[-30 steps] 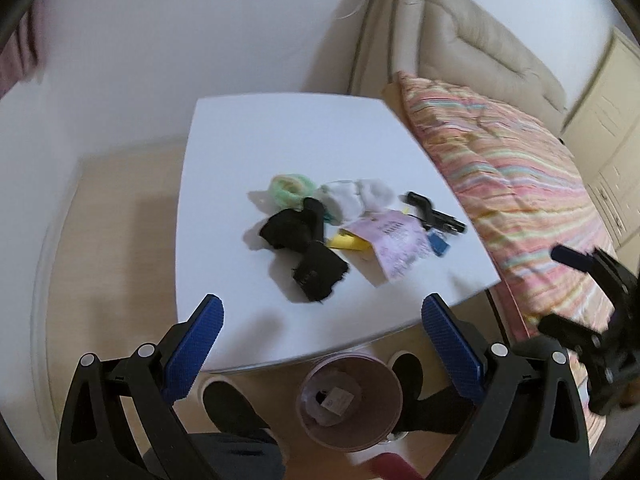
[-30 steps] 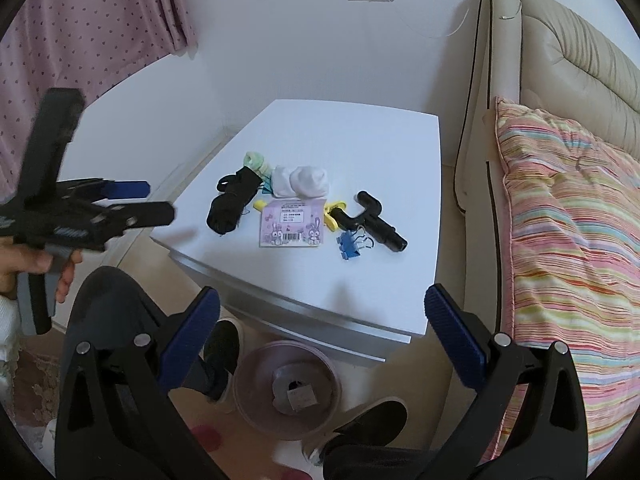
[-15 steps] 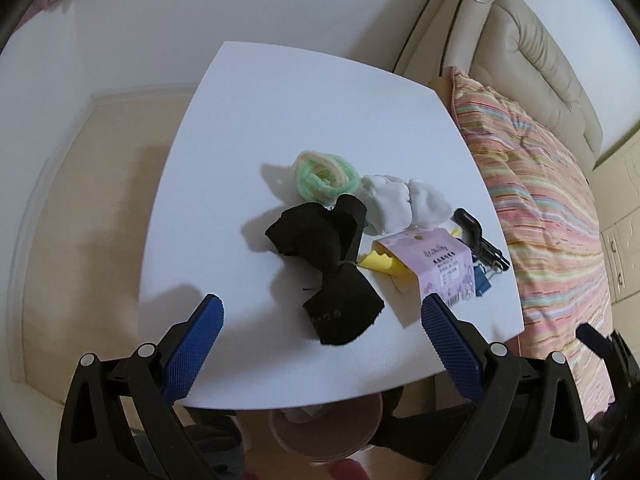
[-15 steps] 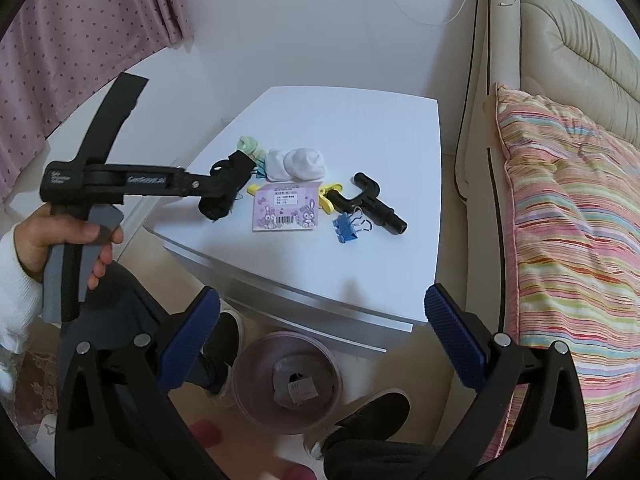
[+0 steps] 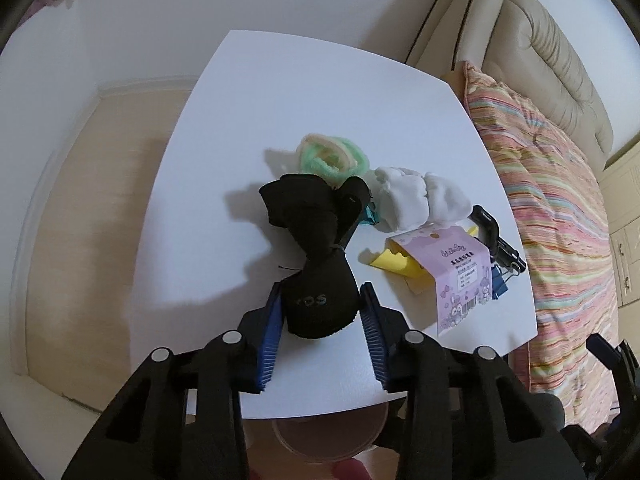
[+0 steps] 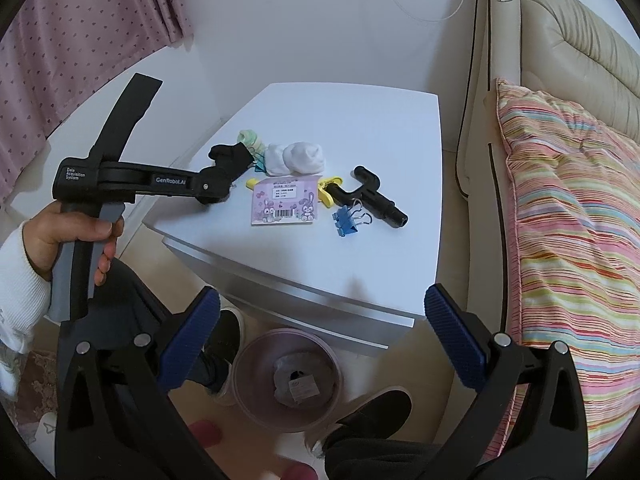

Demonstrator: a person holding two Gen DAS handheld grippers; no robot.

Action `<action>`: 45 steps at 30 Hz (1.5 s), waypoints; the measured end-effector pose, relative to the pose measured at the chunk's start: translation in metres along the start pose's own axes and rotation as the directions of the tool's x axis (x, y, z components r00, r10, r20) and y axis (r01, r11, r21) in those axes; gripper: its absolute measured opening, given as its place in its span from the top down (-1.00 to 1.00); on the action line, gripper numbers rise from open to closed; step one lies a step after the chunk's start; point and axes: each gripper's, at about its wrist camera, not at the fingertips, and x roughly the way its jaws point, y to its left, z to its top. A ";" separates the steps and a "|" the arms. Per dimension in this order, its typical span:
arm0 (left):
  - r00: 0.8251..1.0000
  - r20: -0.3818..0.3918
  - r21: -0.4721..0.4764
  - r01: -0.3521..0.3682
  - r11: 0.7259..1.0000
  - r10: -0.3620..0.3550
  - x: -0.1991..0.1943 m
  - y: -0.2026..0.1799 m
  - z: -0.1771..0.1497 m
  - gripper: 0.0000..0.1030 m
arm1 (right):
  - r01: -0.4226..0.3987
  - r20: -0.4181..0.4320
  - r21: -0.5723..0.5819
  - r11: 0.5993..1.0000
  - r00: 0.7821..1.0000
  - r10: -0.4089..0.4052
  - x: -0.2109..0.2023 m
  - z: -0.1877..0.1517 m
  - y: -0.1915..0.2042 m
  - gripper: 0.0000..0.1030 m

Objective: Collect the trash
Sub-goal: 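Reach the left gripper to the black sock and close on it, then lift the black sock with the left gripper while the right gripper reaches the purple package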

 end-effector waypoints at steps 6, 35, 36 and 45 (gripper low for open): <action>1.000 0.020 0.051 -0.009 0.999 0.008 -0.006 0.000 -0.004 0.59 | -0.003 -0.003 0.003 1.000 1.000 0.003 0.002 0.000 0.001 -0.94; 0.982 0.186 0.285 -0.069 0.956 0.016 -0.070 -0.006 -0.037 0.66 | -0.020 -0.114 -0.077 0.997 0.993 0.011 0.068 0.068 0.038 -0.94; 0.982 0.186 0.285 -0.070 0.956 0.016 -0.070 -0.005 -0.038 0.66 | -0.017 -0.123 -0.079 0.997 0.992 0.008 0.072 0.069 0.040 -0.94; 0.983 0.182 0.277 -0.055 0.959 0.004 -0.068 0.008 -0.043 0.66 | 0.003 -0.178 -0.084 0.996 0.984 -0.018 0.105 0.072 0.046 -0.93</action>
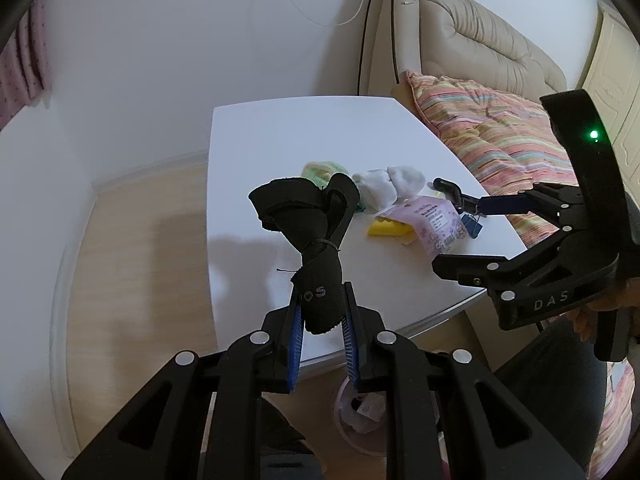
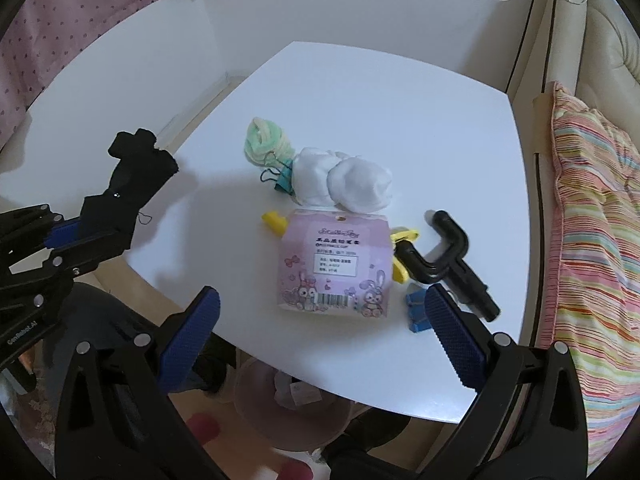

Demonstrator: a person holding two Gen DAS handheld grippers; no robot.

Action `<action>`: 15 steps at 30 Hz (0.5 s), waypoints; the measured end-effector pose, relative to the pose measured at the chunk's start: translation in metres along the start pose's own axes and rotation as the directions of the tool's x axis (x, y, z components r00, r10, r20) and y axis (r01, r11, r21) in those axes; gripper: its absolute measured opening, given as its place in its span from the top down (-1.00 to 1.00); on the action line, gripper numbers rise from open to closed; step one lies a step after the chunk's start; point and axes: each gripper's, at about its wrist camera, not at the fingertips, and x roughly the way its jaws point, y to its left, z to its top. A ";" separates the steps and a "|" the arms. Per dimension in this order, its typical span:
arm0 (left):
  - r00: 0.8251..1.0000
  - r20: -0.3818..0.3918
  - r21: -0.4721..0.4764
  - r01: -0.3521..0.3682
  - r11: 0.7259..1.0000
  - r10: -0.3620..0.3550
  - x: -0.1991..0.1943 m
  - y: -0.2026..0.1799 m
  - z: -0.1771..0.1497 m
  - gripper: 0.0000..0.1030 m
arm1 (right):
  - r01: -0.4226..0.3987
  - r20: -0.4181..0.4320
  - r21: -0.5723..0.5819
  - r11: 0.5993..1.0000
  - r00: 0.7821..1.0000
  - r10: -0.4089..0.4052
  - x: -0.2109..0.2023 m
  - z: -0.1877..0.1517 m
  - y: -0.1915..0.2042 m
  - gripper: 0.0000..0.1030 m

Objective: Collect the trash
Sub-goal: 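Lift the black sock with the left gripper while the right gripper reaches the purple package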

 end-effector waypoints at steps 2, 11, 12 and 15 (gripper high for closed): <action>1.000 -0.001 -0.005 0.001 1.000 -0.001 0.000 0.003 -0.002 0.66 | -0.001 -0.004 0.000 1.000 1.000 0.001 0.003 0.000 0.001 -0.89; 1.000 -0.005 -0.023 0.011 1.000 -0.011 0.004 0.007 -0.006 0.66 | 0.032 -0.022 0.000 0.999 0.999 -0.032 0.010 0.001 -0.002 -0.51; 1.000 -0.006 -0.024 0.013 1.000 -0.013 0.004 0.008 -0.007 0.66 | 0.034 -0.024 -0.002 0.999 0.999 -0.034 0.011 0.001 -0.002 -0.45; 1.000 -0.010 -0.026 0.016 1.000 -0.017 0.005 0.008 -0.008 0.66 | 0.042 -0.031 -0.004 0.999 0.999 -0.042 0.013 0.000 -0.003 -0.31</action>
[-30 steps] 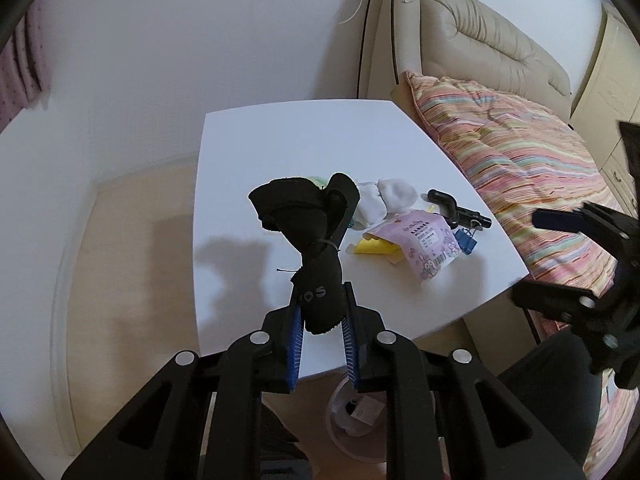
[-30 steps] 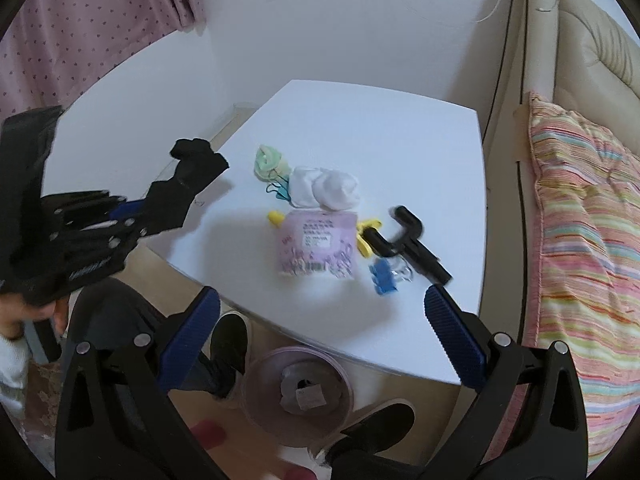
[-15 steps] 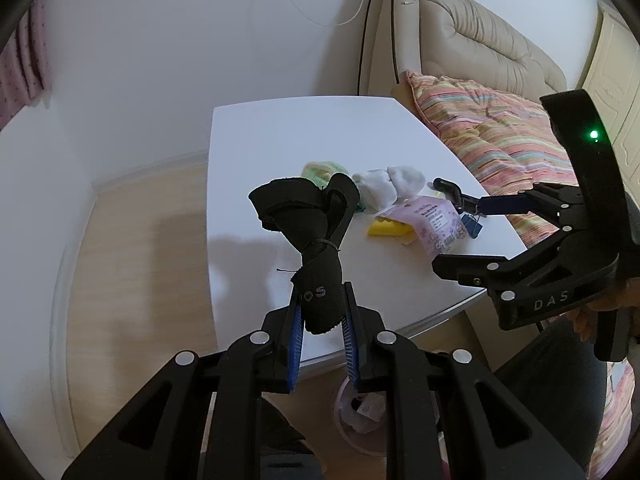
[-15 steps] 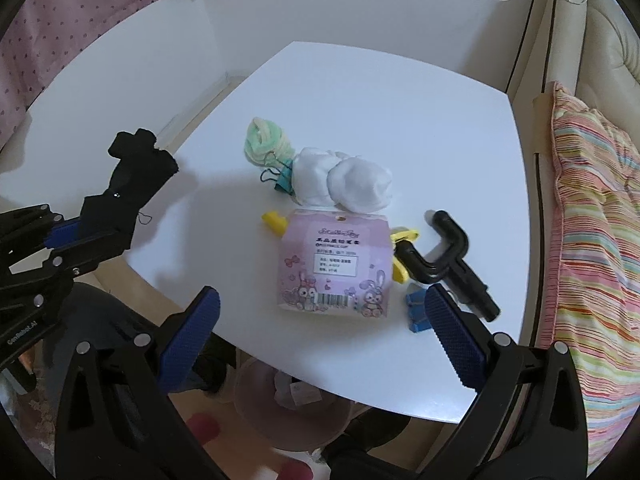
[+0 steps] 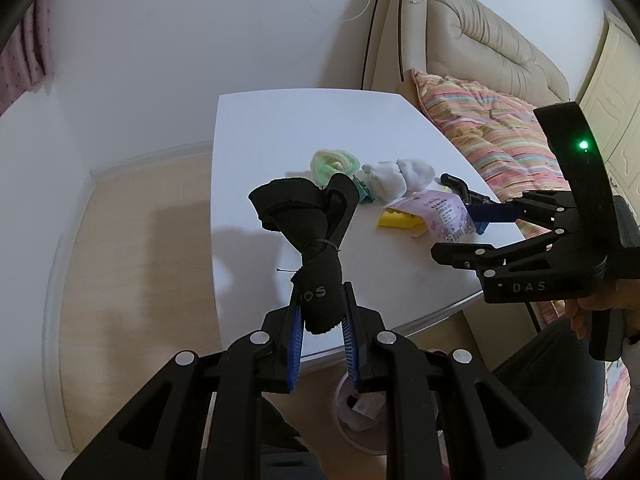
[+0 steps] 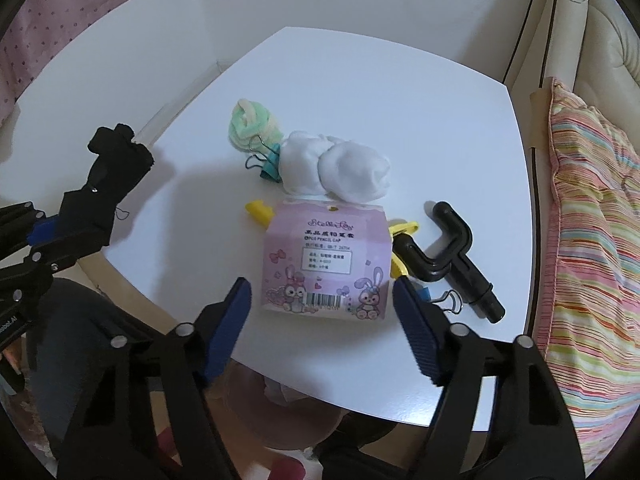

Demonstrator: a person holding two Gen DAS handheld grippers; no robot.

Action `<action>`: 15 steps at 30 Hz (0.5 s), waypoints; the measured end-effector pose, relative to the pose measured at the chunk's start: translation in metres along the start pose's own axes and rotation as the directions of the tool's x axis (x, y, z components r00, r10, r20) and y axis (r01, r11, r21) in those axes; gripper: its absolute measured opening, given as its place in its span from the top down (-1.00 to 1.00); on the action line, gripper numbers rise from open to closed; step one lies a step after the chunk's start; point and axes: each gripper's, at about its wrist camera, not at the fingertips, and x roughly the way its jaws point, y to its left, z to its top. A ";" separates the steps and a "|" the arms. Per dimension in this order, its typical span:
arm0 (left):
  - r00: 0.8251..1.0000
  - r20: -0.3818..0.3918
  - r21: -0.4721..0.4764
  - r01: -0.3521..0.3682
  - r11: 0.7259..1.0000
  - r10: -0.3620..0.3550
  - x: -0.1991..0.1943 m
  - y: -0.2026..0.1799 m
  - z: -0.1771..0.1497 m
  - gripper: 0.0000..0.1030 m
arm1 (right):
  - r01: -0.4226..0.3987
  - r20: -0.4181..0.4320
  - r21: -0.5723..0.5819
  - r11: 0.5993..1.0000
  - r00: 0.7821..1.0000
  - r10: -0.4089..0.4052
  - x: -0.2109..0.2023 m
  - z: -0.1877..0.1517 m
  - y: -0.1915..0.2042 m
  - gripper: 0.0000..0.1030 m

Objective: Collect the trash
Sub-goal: 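Lift the black sock with the left gripper while the right gripper reaches the purple package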

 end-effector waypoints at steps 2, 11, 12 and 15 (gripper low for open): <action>1.000 -0.002 0.000 0.001 1.000 -0.001 0.000 0.000 0.000 0.66 | 0.003 0.000 0.002 1.000 1.000 -0.003 0.000 -0.001 -0.001 -0.26; 1.000 -0.005 -0.001 0.006 1.000 -0.006 0.002 -0.001 0.000 0.66 | -0.005 0.029 0.000 1.000 1.000 0.005 -0.005 -0.002 -0.002 -0.22; 1.000 -0.006 0.000 0.007 1.000 -0.007 0.002 -0.001 0.000 0.66 | -0.006 0.036 0.000 1.000 0.999 0.006 -0.007 -0.002 -0.002 -0.22; 1.000 -0.006 0.003 0.007 1.000 -0.007 0.002 -0.002 0.000 0.66 | -0.011 0.054 0.002 1.000 0.998 0.011 -0.010 -0.001 -0.004 -0.22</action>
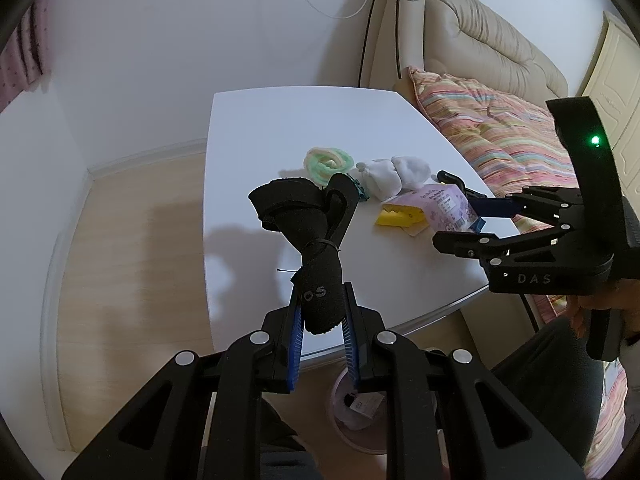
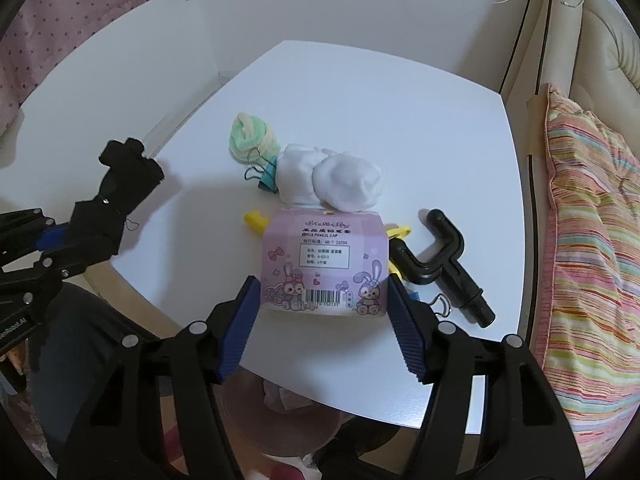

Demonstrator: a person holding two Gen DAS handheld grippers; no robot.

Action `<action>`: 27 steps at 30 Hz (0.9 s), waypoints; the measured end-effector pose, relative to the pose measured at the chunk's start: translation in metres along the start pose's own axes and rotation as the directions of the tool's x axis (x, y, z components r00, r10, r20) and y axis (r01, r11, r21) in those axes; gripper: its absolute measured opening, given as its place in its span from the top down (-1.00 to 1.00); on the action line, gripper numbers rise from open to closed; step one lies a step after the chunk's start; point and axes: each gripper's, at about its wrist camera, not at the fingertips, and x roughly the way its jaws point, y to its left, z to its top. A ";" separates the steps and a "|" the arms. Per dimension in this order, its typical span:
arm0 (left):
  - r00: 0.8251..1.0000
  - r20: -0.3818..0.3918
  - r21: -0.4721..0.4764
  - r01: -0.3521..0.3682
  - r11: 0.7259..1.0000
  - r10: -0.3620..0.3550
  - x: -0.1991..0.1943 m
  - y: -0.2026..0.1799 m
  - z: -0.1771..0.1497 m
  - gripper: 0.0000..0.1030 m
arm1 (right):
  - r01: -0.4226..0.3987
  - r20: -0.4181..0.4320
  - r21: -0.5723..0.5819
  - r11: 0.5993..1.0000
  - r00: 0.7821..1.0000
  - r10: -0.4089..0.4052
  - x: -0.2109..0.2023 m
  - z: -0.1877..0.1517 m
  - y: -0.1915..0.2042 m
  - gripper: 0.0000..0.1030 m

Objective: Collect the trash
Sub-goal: 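Lift the black sock with the left gripper while the right gripper reaches the purple package, then close the right gripper on the purple rabbit-print package and lift it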

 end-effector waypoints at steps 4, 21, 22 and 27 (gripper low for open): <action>1.000 -0.001 0.000 0.003 1.000 -0.003 0.000 -0.001 0.000 0.66 | -0.007 0.029 0.005 1.000 1.000 0.007 -0.007 0.001 -0.003 -0.22; 1.000 0.012 0.011 0.002 1.000 -0.002 -0.004 -0.006 0.004 0.65 | 0.011 0.143 0.012 1.000 0.990 -0.013 -0.040 0.012 -0.011 0.63; 1.000 0.013 0.012 0.002 1.000 -0.003 -0.004 -0.006 0.005 0.65 | 0.008 0.152 0.016 1.000 0.988 -0.010 -0.042 0.013 -0.012 0.63; 1.000 0.014 0.015 0.003 1.000 -0.003 -0.004 -0.007 0.006 0.65 | 0.002 0.158 0.026 1.000 0.987 -0.006 -0.044 0.016 -0.016 0.68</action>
